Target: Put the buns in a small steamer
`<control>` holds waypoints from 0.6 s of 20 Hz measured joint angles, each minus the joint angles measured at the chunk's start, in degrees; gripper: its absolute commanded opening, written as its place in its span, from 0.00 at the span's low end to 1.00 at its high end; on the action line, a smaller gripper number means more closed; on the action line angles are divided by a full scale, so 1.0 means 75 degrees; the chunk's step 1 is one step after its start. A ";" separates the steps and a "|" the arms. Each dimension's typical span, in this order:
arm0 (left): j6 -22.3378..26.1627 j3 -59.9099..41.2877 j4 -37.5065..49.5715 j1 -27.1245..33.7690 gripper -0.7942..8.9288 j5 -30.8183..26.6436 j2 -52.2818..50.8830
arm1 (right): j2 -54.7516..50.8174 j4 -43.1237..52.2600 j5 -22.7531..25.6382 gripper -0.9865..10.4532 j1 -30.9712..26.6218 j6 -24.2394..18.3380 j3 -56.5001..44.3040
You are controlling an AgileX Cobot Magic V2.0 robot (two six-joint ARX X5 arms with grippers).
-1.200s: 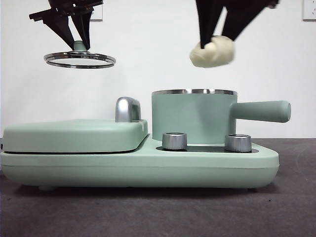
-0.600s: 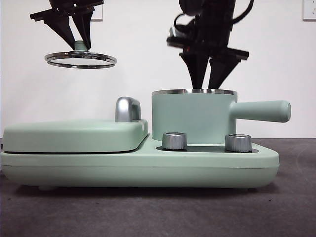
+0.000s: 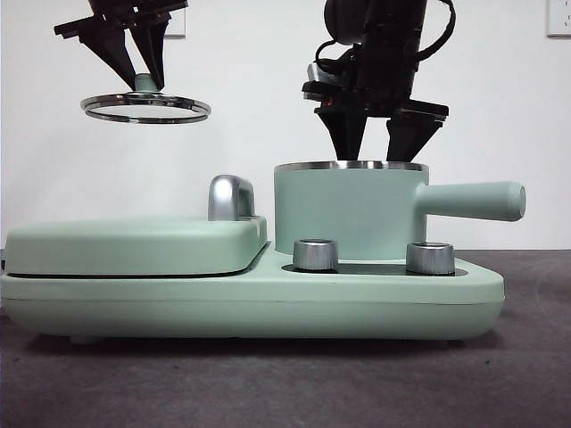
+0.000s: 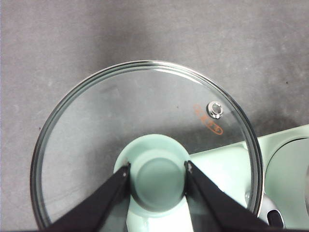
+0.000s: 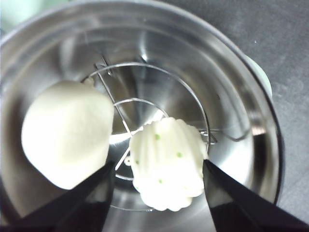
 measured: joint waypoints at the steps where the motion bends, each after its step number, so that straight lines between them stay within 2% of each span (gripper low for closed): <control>1: -0.0003 0.0000 0.0000 0.0000 0.20 0.0000 0.0000 | 0.0000 -0.0026 -0.0003 0.36 0.0000 0.0000 0.0099; 6: -0.0058 0.0000 0.0000 -0.0006 0.20 0.0000 0.0000 | -0.0283 -0.0729 0.0006 0.43 0.0000 -0.0079 0.1224; 12: -0.0117 0.0000 -0.0003 -0.0099 0.20 0.0000 0.0000 | -0.1705 -0.0734 0.0023 0.50 0.0000 -0.0192 0.1308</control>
